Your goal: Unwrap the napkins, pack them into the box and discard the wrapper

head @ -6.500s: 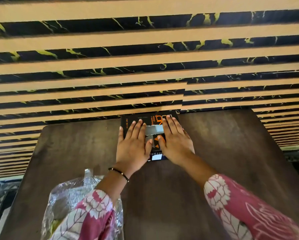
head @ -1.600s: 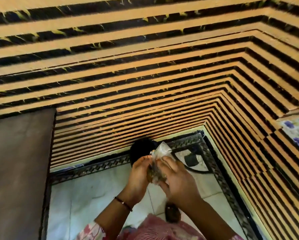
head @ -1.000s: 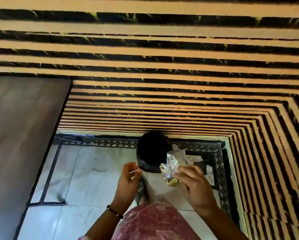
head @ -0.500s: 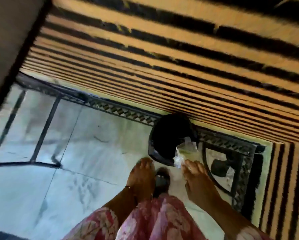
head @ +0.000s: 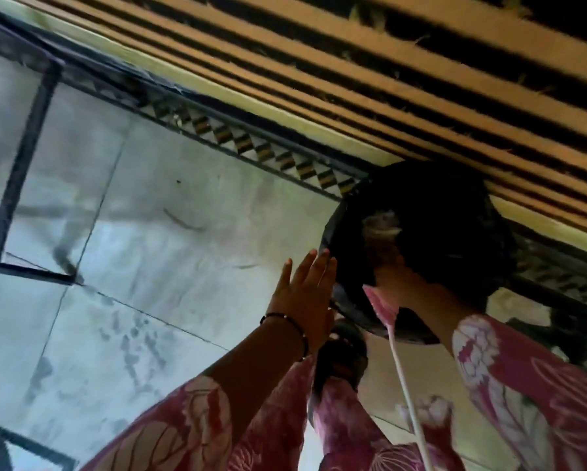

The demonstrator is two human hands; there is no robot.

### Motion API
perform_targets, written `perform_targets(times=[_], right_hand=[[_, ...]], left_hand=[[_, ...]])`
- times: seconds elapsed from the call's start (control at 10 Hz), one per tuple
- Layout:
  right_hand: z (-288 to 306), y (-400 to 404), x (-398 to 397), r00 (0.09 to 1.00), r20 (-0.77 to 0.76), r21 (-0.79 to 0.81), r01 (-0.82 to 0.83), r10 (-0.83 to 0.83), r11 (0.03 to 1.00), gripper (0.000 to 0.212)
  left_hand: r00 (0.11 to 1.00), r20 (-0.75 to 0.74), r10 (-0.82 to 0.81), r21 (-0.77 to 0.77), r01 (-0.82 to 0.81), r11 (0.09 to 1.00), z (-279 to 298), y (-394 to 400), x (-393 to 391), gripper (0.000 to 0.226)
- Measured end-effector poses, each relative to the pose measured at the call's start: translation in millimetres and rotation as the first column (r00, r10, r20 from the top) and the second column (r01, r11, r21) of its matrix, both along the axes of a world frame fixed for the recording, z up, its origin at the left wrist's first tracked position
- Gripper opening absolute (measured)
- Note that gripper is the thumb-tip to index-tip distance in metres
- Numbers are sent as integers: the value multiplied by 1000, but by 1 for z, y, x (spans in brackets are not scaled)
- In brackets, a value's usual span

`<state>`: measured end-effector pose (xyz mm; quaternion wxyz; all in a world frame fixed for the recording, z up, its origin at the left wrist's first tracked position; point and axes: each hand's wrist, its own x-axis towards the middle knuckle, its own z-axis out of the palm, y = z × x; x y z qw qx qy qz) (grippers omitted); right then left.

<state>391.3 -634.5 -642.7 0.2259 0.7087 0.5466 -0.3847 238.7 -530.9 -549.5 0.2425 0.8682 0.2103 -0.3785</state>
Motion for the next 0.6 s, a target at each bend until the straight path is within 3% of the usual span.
perform_targets(times=[0.1, 0.2, 0.3, 0.4, 0.6], right_hand=[[-15, -3, 6, 993, -64, -1, 100, -100, 995, 58], [32, 1, 9, 931, -158, 239, 358, -328, 902, 47], [114, -5, 3, 837, -265, 377, 547, -479, 748, 43], [207, -19, -14, 766, -280, 468, 635, -579, 614, 38], [366, -60, -47, 621, -410, 403, 780, -668, 478, 35]], left_hand=[[999, -42, 7, -2, -7, 1000, 1, 2, -6, 77], [995, -8, 95, -22, -95, 995, 25, 4, -5, 74], [968, 62, 244, -52, -241, 969, 70, 9, -7, 69], [902, 103, 420, -118, -408, 905, 131, 8, -11, 64], [785, 201, 586, -282, -526, 802, 278, -11, -16, 59]])
